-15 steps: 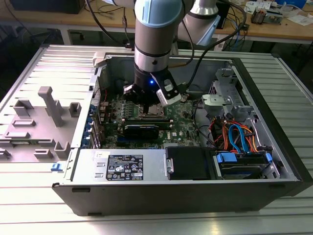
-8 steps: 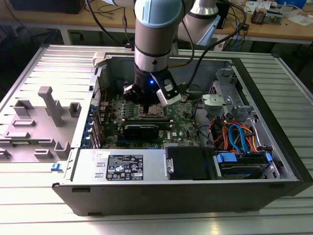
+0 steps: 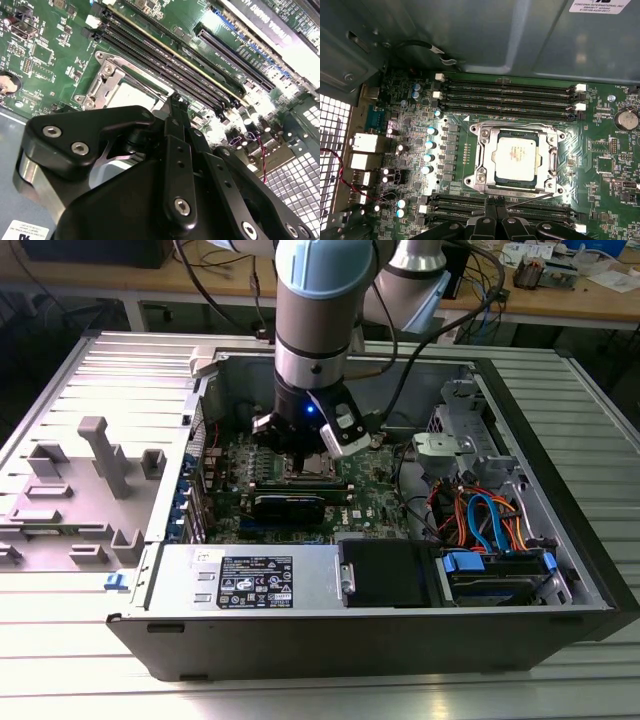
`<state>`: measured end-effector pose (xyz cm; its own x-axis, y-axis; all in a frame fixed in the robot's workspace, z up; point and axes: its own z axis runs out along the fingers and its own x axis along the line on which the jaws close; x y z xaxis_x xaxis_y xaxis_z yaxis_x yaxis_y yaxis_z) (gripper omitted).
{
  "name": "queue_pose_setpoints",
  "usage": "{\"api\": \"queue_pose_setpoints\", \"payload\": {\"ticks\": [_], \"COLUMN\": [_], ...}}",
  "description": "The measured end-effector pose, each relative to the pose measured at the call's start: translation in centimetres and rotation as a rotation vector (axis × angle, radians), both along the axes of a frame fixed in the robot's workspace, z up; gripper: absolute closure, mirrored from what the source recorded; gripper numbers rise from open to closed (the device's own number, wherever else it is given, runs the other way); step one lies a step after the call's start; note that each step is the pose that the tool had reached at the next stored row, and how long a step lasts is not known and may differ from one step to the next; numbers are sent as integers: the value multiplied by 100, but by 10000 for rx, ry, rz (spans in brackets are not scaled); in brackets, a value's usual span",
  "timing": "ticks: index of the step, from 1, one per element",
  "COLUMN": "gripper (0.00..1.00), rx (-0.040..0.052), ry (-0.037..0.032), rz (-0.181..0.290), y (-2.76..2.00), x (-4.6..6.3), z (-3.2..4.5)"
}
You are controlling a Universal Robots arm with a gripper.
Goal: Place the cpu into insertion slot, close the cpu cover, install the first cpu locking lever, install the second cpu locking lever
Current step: 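Install the second cpu locking lever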
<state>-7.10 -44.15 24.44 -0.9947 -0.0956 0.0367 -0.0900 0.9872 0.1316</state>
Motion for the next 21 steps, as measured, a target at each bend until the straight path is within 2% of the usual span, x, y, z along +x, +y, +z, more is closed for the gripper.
{"api": "queue_pose_setpoints", "payload": {"ticks": [1, 3, 6, 8, 12, 15, 18, 20, 21], "gripper": [88, 88, 88, 88, 88, 88, 88, 88, 88], "rx": [39, 192, 403, 466, 523, 631, 791, 950, 988], "ry": [6, 26, 33, 33, 33, 33, 33, 32, 32], "rz": [0, -1, -2, 1, 0, 0, 1, 1, 1], "y": [-10, -34, -42, -50, -66, -73, -106, -132, -141], "x": [0, 1, -1, -1, -9, -17, -17, -19, -21], "z": [0, -7, -25, -36, -58, -80, -92, -98, -100]}}
